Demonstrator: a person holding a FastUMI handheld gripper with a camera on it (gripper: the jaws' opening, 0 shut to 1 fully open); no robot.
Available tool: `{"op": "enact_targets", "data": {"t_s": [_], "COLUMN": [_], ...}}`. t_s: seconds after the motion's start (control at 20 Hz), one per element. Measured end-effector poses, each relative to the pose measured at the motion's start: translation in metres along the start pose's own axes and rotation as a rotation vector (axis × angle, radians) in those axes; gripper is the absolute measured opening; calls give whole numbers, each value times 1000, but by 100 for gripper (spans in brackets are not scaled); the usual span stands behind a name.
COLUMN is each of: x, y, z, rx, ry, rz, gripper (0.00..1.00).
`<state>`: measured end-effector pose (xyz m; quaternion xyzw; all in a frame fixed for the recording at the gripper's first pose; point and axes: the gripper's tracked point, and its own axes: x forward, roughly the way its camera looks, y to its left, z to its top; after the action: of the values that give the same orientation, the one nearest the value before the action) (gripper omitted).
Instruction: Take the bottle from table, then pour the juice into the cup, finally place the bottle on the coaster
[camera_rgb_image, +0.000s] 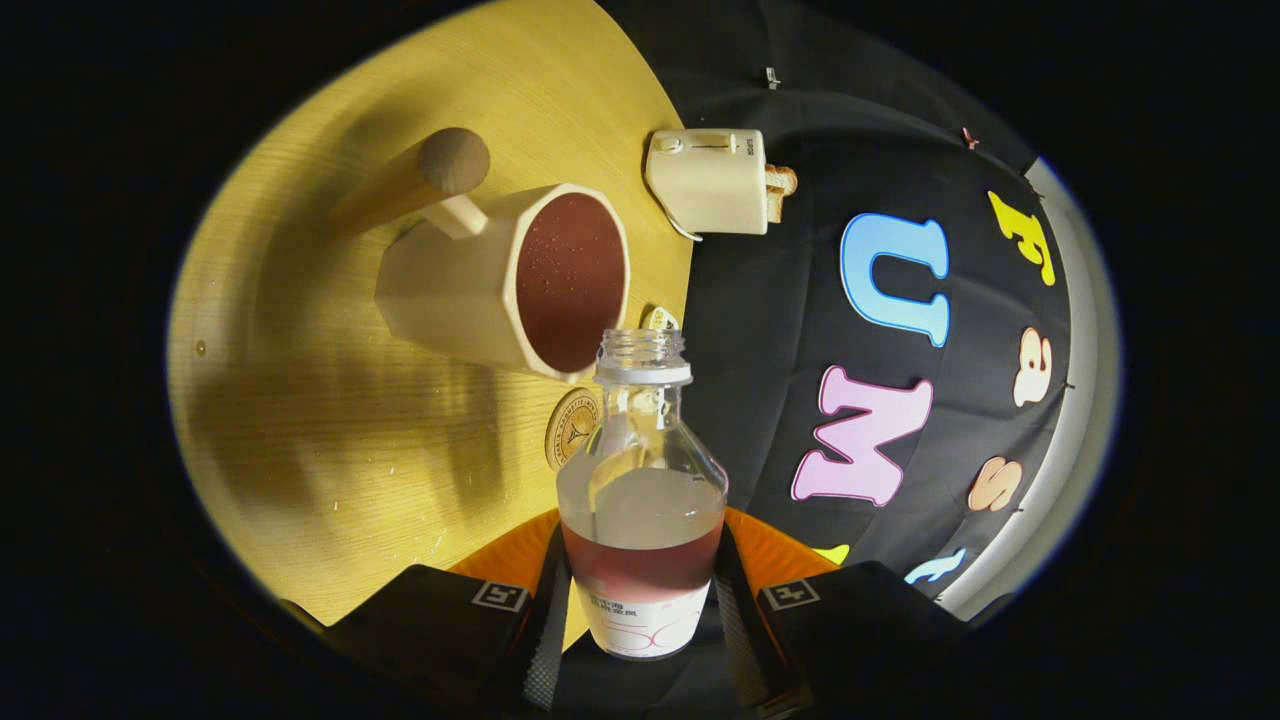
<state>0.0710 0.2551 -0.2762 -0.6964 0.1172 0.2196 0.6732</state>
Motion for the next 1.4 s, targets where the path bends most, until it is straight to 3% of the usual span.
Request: {"op": "enact_targets", "data": {"t_s": [1.4], "x": [3], "y": [-20], "z": [3], "rx": [-170], "ry": [-22], "rz": [-32], "gripper": [69]}}
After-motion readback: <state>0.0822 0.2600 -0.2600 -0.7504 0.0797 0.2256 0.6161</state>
